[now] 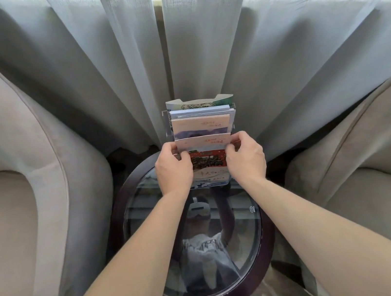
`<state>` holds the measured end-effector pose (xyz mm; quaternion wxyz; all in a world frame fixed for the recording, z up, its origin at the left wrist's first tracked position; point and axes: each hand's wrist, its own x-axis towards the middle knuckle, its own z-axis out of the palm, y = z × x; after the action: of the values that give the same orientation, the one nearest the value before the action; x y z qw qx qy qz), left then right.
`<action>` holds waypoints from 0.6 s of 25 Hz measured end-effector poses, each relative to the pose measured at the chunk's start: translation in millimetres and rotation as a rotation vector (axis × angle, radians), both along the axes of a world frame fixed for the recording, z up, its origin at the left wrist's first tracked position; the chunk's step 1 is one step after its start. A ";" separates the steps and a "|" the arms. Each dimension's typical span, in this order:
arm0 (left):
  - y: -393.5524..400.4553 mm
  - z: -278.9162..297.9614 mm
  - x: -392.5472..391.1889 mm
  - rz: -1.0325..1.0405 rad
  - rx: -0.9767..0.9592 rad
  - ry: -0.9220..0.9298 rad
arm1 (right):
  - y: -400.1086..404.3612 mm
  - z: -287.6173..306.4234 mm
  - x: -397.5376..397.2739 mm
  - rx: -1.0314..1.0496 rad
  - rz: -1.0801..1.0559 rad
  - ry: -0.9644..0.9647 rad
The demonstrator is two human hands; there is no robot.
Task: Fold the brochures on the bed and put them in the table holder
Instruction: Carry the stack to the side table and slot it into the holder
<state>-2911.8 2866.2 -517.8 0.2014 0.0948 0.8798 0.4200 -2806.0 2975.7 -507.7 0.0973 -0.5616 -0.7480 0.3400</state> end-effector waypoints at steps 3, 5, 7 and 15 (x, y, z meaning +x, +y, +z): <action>-2.4 -5.3 2.4 0.008 0.021 -0.035 | -2.7 -4.3 3.4 0.017 -0.025 0.022; -4.6 -8.2 2.9 -0.011 -0.013 -0.022 | -5.0 -6.5 6.5 0.012 -0.037 0.033; -6.9 -11.3 2.4 -0.044 -0.027 -0.025 | -6.7 -8.2 7.5 -0.005 -0.041 0.044; -0.7 -16.2 6.4 -0.093 -0.033 -0.077 | -9.2 -9.1 6.2 -0.076 -0.080 0.148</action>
<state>-2905.4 2865.5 -534.0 0.2558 0.1161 0.8729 0.3989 -2799.8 2966.5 -516.7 0.1442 -0.5678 -0.7023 0.4045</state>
